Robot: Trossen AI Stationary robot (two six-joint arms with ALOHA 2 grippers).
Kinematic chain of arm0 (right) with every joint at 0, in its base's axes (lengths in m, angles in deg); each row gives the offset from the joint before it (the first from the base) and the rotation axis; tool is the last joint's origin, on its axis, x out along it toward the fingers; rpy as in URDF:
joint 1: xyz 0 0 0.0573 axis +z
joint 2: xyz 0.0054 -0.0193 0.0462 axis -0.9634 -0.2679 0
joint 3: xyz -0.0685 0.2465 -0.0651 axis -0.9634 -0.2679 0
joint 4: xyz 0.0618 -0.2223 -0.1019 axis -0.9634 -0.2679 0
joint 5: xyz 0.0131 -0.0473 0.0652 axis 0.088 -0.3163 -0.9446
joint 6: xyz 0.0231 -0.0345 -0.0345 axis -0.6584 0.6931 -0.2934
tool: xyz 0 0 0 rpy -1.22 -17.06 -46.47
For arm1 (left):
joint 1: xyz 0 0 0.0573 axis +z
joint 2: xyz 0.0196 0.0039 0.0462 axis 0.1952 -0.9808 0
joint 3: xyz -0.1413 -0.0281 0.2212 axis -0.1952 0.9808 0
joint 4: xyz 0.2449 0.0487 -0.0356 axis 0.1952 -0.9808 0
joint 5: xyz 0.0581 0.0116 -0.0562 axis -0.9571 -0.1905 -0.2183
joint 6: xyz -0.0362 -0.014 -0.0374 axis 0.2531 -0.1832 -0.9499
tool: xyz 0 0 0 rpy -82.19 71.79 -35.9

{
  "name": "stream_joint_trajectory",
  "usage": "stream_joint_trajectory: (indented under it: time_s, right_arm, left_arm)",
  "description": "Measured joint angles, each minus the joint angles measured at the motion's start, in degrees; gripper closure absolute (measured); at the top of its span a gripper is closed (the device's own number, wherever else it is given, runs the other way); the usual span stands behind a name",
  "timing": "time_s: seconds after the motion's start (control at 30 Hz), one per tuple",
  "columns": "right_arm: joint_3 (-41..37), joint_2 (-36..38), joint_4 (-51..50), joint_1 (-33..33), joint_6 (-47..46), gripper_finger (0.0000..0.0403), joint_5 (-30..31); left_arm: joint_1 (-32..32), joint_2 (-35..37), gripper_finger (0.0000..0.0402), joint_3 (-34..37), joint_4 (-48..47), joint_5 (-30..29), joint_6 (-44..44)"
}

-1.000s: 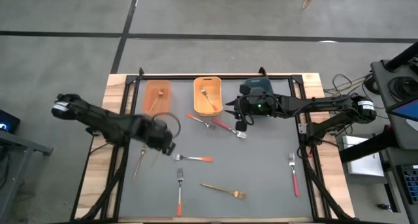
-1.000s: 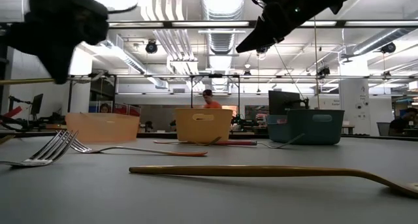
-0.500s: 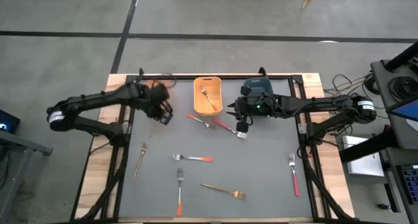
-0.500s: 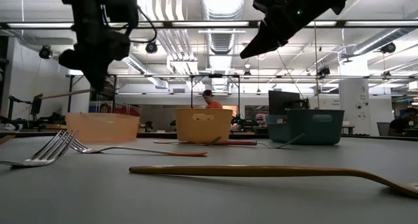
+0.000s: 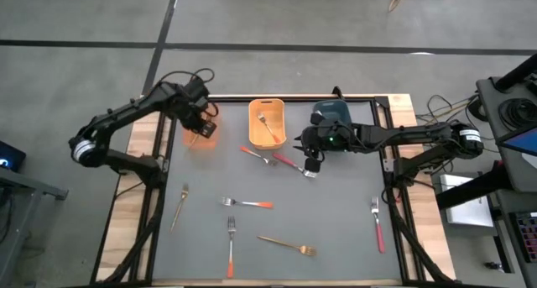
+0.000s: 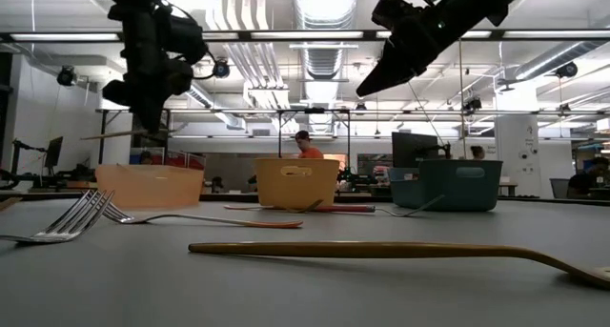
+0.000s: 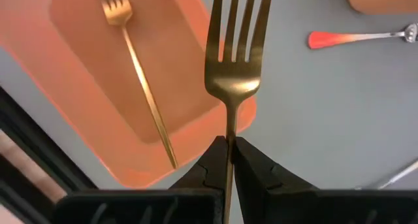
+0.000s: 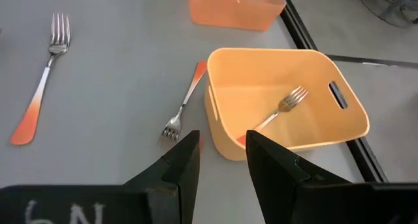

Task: Sort silverware by color (type)
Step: Put the gold fork into the orange bin

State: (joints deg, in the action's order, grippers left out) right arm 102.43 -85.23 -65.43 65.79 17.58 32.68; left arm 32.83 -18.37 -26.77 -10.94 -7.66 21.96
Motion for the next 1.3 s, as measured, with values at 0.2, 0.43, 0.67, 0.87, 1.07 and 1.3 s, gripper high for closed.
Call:
stream_joint_trajectory:
  time_s: [0.2,0.43,0.67,0.87,1.07,1.3]
  right_arm:
    - [-1.0,0.0,0.0,0.0,0.0,0.0287,0.0]
    - [-1.2,0.0,0.0,0.0,-0.4,0.0287,0.0]
    - [-1.2,0.0,0.0,0.0,-0.5,0.0287,0.0]
    - [-1.2,0.0,0.0,0.0,-0.4,0.0287,0.0]
    - [-1.2,0.0,0.0,0.0,-0.3,0.0287,0.0]
    - [-1.2,0.0,0.0,0.0,0.1,0.0287,0.0]
  left_arm:
    - [1.8,-7.2,0.0401,-6.3,-6.4,-0.1,5.7]
    - [4.8,-17.5,0.0401,-13.8,-14.1,-0.6,10.7]
    - [6.9,-22.6,0.0401,-16.1,-18.5,-6.3,12.9]
    - [8.8,-25.1,0.0401,-16.1,-18.2,-10.2,13.8]
    - [9.6,-27.1,0.0401,-16.2,-17.1,-10.9,14.4]
    - [9.6,-28.5,0.0401,-16.2,-16.1,-10.9,15.4]
